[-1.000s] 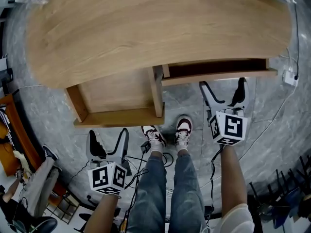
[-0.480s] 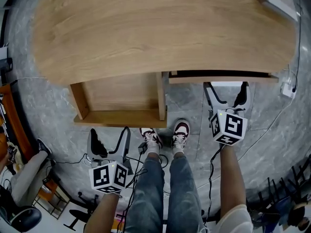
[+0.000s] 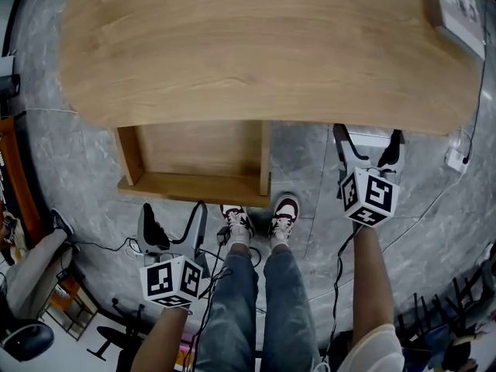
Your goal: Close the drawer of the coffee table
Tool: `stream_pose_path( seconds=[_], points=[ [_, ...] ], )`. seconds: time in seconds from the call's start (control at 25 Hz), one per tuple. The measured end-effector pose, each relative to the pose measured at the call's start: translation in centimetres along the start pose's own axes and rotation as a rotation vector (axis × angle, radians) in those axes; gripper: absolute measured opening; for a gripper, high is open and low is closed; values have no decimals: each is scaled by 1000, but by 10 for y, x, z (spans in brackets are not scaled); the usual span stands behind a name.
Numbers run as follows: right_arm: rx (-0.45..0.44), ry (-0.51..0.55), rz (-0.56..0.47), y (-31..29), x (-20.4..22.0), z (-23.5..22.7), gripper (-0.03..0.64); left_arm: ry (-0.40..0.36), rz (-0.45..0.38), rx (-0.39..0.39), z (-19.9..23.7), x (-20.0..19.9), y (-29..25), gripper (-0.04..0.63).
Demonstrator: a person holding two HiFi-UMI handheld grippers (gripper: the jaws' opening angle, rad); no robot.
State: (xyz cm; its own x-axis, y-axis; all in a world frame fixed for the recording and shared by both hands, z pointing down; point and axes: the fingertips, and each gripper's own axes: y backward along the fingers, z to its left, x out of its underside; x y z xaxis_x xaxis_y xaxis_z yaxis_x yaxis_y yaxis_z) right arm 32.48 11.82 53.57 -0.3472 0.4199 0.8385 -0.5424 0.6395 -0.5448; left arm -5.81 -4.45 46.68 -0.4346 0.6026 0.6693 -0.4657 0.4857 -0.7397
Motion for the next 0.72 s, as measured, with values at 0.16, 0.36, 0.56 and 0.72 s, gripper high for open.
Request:
stream_pose_path(
  seconds=[0.16, 0.36, 0.56, 0.72],
  points=[
    [4, 4, -8, -8, -5, -1, 588, 13, 1, -9, 3, 0, -1, 534],
    [7, 10, -12, -19, -12, -1, 588, 27, -8, -24, 11, -4, -1, 534],
    [12, 14, -18, -25, -14, -1, 589, 39, -10, -36, 16, -4, 0, 534],
    [18, 20, -31, -31, -19, -2, 589, 47, -10, -41, 16, -2, 3, 534]
  ],
)
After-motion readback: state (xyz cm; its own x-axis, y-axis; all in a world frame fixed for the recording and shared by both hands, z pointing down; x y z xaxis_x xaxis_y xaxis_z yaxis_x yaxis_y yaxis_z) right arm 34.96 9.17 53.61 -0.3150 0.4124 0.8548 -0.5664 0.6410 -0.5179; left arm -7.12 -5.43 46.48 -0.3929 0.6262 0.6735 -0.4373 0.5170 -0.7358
